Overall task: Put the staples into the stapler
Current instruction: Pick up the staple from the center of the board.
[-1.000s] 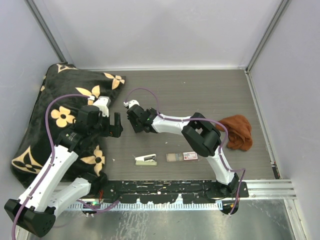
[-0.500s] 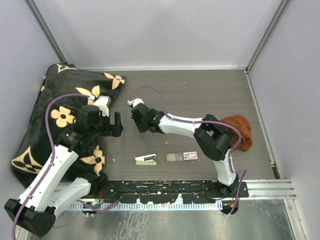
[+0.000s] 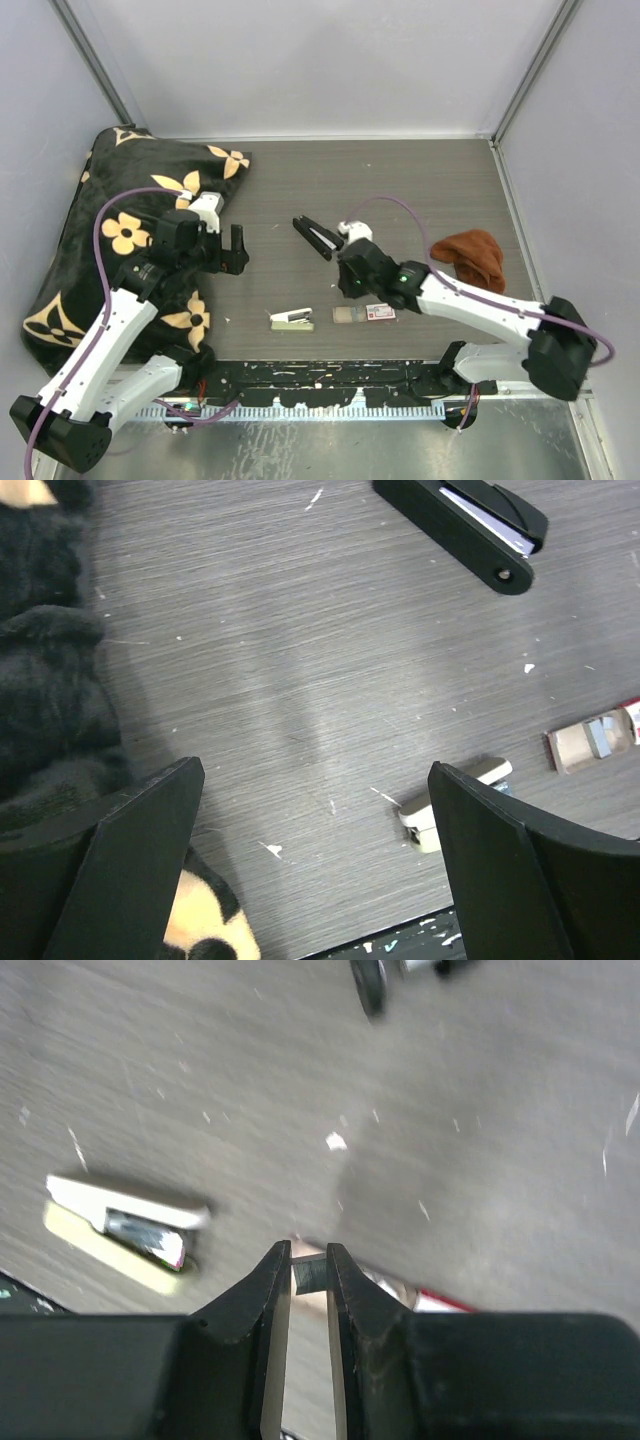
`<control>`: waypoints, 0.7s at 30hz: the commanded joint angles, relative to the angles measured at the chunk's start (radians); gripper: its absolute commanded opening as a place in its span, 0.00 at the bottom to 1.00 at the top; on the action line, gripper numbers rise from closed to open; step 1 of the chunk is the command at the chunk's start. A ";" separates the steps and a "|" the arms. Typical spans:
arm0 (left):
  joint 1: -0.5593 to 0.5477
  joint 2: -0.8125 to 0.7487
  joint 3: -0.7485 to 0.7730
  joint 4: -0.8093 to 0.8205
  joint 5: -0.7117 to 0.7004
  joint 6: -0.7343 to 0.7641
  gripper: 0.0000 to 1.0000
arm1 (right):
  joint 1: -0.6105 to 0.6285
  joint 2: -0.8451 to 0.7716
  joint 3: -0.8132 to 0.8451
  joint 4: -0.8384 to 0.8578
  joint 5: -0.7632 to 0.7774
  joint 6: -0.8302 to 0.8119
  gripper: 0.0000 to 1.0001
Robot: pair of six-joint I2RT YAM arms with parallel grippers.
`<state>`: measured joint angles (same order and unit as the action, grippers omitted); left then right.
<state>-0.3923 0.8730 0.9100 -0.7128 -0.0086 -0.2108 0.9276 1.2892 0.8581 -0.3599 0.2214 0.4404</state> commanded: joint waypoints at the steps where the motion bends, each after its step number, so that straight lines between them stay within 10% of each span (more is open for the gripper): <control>1: 0.003 -0.019 -0.005 0.077 0.136 0.016 0.95 | -0.037 -0.180 -0.162 0.001 -0.085 0.175 0.20; 14: -0.212 -0.079 -0.218 0.533 0.314 -0.336 0.88 | -0.323 -0.459 -0.522 0.449 -0.556 0.333 0.20; 21: -0.509 -0.092 -0.338 0.846 0.229 -0.181 0.88 | -0.413 -0.528 -0.687 0.855 -0.745 0.655 0.21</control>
<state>-0.7773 0.8066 0.6216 -0.1814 0.2573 -0.5007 0.5354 0.7845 0.2176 0.1497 -0.3664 0.8680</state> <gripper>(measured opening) 0.883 0.241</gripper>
